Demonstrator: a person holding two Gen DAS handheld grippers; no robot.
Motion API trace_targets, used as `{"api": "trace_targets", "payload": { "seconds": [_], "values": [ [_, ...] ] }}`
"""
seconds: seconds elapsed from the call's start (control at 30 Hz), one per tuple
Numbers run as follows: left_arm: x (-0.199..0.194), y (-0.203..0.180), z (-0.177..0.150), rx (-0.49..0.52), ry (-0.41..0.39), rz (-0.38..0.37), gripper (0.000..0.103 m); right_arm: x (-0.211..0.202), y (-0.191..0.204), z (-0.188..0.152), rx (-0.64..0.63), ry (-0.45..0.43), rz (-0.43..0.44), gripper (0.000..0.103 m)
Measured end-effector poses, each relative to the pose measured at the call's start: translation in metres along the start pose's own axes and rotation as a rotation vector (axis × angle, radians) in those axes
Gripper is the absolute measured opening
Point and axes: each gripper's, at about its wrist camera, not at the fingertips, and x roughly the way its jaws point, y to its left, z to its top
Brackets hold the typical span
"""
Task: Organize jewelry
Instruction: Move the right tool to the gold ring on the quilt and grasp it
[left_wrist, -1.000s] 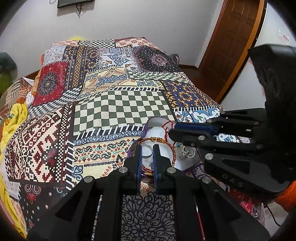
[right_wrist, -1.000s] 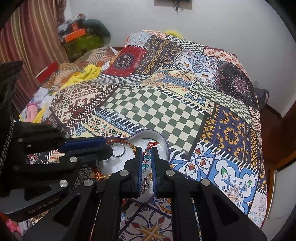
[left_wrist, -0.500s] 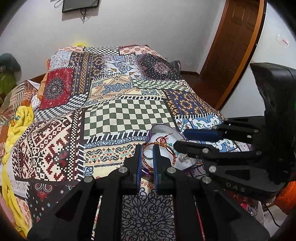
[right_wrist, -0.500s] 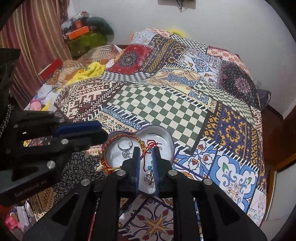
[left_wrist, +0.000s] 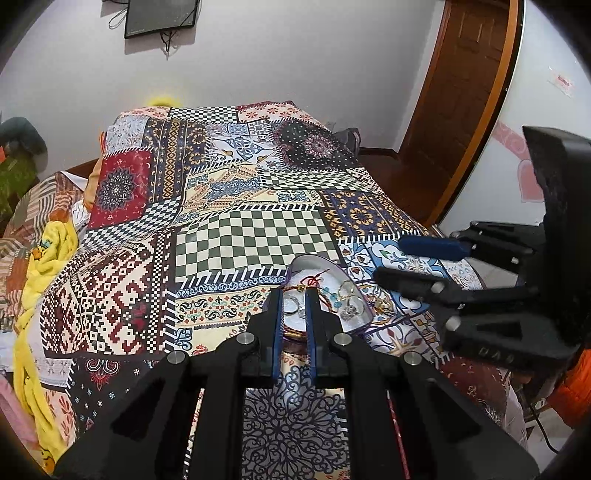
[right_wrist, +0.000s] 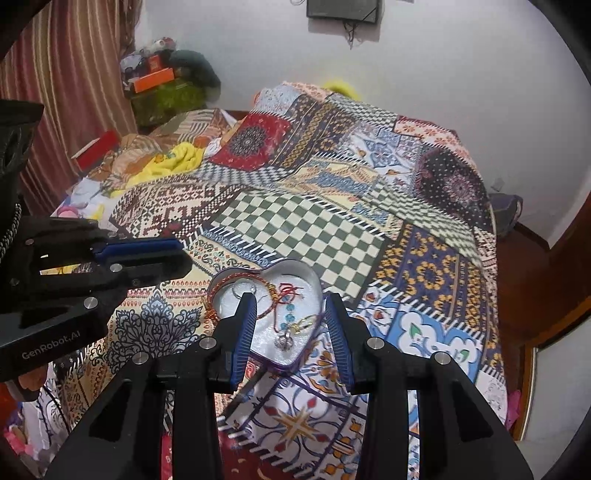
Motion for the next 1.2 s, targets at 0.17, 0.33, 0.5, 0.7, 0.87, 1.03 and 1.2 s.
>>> {"api": "trace_targets", "payload": {
  "seconds": [0.17, 0.33, 0.5, 0.7, 0.87, 1.03, 1.2],
  "values": [
    [-0.003, -0.014, 0.001, 0.018, 0.006, -0.013, 0.014, -0.023, -0.018, -0.001, 0.048, -0.039, -0.029, 0.035],
    [0.001, -0.032, 0.000, 0.039, 0.022, -0.036, 0.014, -0.038, -0.032, -0.007, 0.073, -0.060, -0.064, 0.035],
    [0.013, -0.050, -0.002, 0.059, 0.056, -0.066, 0.014, -0.040, -0.045, -0.020, 0.101, -0.044, -0.086, 0.035],
    [0.034, -0.072, -0.011, 0.088, 0.112, -0.104, 0.014, -0.034, -0.062, -0.037, 0.143, -0.009, -0.095, 0.035],
    [0.055, -0.084, -0.015, 0.099, 0.159, -0.131, 0.014, -0.031, -0.078, -0.053, 0.190, 0.019, -0.098, 0.035],
    [0.074, -0.091, -0.018, 0.101, 0.198, -0.144, 0.014, -0.022, -0.086, -0.065, 0.206, 0.054, -0.093, 0.035],
    [0.089, -0.085, -0.021, 0.079, 0.231, -0.127, 0.014, -0.009, -0.086, -0.074, 0.208, 0.088, -0.068, 0.035]
  ]
}}
